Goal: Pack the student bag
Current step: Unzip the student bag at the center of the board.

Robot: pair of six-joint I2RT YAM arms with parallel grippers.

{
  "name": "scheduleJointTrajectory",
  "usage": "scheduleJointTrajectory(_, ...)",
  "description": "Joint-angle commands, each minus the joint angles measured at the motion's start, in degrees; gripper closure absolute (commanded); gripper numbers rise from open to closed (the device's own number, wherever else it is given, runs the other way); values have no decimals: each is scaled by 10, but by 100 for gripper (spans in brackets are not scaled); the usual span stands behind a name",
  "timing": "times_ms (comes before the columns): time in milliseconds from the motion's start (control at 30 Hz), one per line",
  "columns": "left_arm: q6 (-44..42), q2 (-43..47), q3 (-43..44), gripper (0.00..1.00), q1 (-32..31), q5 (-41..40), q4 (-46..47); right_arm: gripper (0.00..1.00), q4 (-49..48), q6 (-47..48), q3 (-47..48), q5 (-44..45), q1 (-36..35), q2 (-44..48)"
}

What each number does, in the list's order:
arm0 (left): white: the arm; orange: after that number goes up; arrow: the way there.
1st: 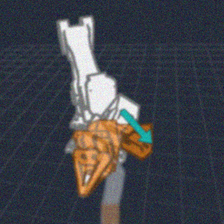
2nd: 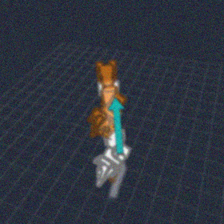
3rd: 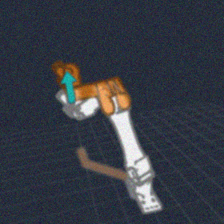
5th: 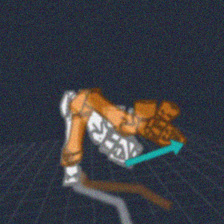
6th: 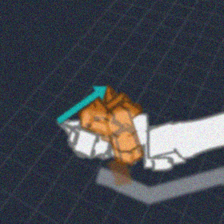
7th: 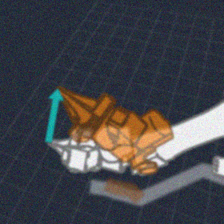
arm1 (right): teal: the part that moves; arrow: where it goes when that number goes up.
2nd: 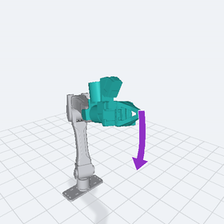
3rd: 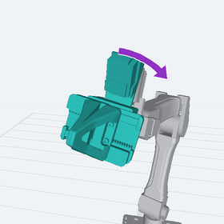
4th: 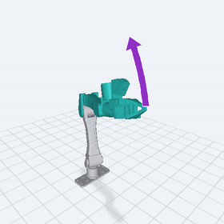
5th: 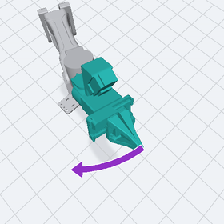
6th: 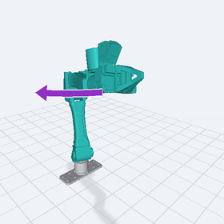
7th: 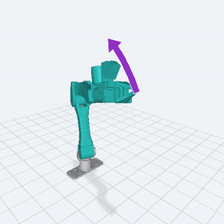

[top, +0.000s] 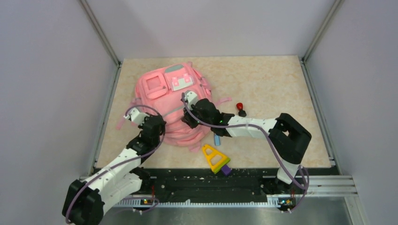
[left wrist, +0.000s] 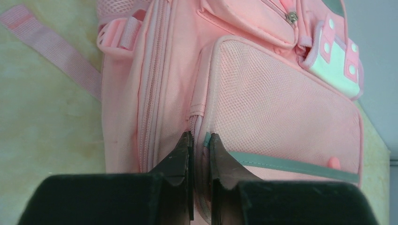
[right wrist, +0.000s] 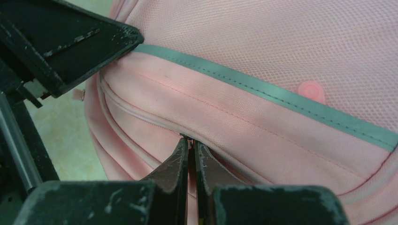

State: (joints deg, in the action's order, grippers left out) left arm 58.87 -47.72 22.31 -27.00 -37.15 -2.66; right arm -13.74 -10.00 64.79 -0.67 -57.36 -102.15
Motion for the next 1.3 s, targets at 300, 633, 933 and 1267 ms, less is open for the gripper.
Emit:
scheduleJointTrajectory(300,-151,-45,100,49,-29,120,-38,100,-3,39,-46,49,62,63)
scheduleJointTrajectory(633,-246,-95,169,43,107,258,-94,100,15,38,-48,32,81,67)
scheduleJointTrajectory(933,-250,-158,173,62,121,322,-35,100,38,31,-59,2,81,74)
scheduleJointTrajectory(1267,-212,-138,145,100,121,322,-11,100,9,-15,-86,26,14,81)
